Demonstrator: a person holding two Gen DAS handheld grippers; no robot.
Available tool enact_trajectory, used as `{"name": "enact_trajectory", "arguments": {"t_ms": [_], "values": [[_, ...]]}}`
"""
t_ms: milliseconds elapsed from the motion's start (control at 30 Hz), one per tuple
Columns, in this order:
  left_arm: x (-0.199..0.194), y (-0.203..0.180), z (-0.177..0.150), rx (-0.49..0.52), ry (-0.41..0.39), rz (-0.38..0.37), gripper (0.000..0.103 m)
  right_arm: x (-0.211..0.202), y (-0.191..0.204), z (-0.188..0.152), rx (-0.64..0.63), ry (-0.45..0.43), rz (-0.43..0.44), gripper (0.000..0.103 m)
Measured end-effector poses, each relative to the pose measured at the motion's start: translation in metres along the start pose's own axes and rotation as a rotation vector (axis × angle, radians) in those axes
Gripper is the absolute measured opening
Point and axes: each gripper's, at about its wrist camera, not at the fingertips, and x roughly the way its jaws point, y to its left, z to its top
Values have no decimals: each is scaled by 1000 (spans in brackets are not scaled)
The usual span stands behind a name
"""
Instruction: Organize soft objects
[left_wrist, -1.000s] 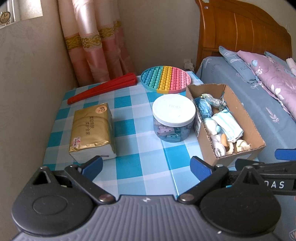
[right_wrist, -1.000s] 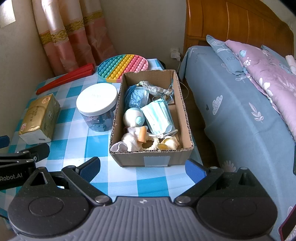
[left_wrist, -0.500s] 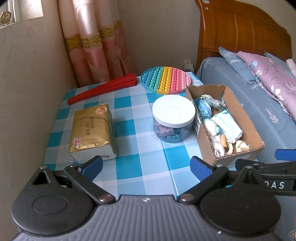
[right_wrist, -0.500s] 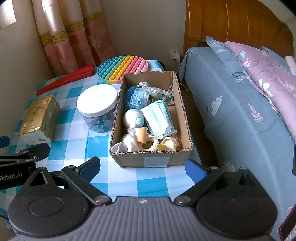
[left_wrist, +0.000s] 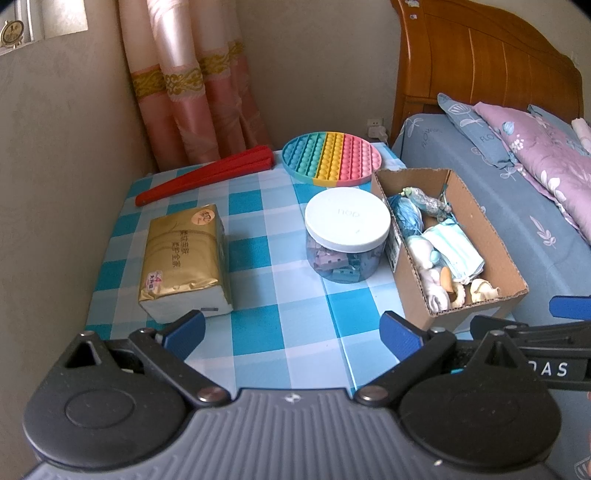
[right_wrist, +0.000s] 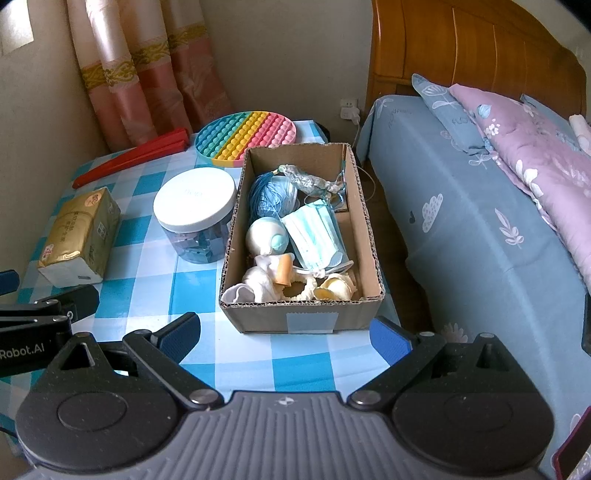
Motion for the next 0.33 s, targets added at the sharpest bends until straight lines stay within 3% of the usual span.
{"name": "enact_trajectory", "arguments": {"t_ms": [333], "values": [[0,-2,-2,8,8,-5,100,0,-2,-2,-5,4,-3,100]]}}
